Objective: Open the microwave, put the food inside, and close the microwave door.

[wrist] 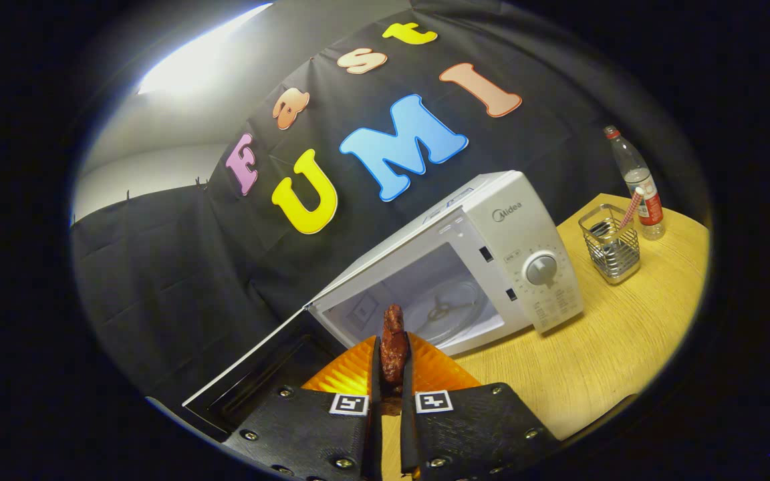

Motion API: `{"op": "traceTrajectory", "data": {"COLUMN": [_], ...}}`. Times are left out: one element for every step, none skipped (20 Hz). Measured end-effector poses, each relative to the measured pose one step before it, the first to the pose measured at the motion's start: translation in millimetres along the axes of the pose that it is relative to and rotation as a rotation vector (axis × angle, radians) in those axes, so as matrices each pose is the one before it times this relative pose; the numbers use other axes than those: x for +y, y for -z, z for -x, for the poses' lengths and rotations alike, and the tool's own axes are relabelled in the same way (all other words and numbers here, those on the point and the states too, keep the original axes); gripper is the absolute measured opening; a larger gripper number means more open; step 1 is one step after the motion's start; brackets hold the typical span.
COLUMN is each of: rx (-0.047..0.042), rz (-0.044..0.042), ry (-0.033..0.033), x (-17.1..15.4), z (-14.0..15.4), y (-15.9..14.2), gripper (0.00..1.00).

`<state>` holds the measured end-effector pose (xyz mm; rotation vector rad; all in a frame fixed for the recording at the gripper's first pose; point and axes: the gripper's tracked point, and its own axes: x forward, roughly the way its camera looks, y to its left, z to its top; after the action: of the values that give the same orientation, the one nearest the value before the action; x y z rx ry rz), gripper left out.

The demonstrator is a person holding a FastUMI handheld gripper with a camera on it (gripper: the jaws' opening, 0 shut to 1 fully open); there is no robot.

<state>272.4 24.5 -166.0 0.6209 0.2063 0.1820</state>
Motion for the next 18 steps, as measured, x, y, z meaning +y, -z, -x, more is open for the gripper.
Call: {"op": "traceTrajectory", "data": {"rx": [-0.00137, 0.00221, 0.00087, 0.00667, 0.00915, 0.01035, 0.00304, -0.00351, 0.00095, 0.00024, 0.00301, -0.00104, -0.00574, -0.01172, -0.01219, -0.00622, -0.00637, -0.00058], "rz": [0.01723, 0.00199, -0.01691, -0.01146, -0.00064, 0.00151, 0.00562, 0.00429, -0.00666, -0.01381, -0.00060, 0.01699, 0.02153, 0.01070, -0.00074, 0.00317, 0.00760, 0.00914], "ry": [0.01128, 0.00729, 0.00296, 0.00121, 0.01170, 0.01882, 0.01377, 0.01359, 0.01021, 0.00152, 0.00741, 0.01130, 0.01449, 0.00985, -0.00034, 0.00164, 0.00127, 0.00251], "x": [1.38, 0.76, 2.34, 0.45, -2.49, -4.82, -3.01, -2.25, -2.17, 1.16, 0.21, -0.51, -1.79, -0.34, 1.58, 0.36, 0.12, 0.42], "z": [-13.36, -13.71, -13.46, -14.91, -15.21, -13.90, -12.38, -13.16, -10.55, -10.24, -9.34, -8.91, -8.25, -8.21, -7.34, -7.85, -7.12, -6.63], "y": [0.45, 2.57, 2.84, 4.35, 5.06, 5.07, 3.01, 1.65, 1.24, 1.96, 1.04, 0.31, -1.57, -2.65, -3.45, -0.71, -1.02, 1.97], "gripper": [0.11, 0.11, 0.11, 0.11, 0.11, 0.11, 0.11, 0.11, 0.11, 0.11, 0.11, 0.11, 0.11, 0.11, 0.11, 0.11, 0.11, 0.11]}}
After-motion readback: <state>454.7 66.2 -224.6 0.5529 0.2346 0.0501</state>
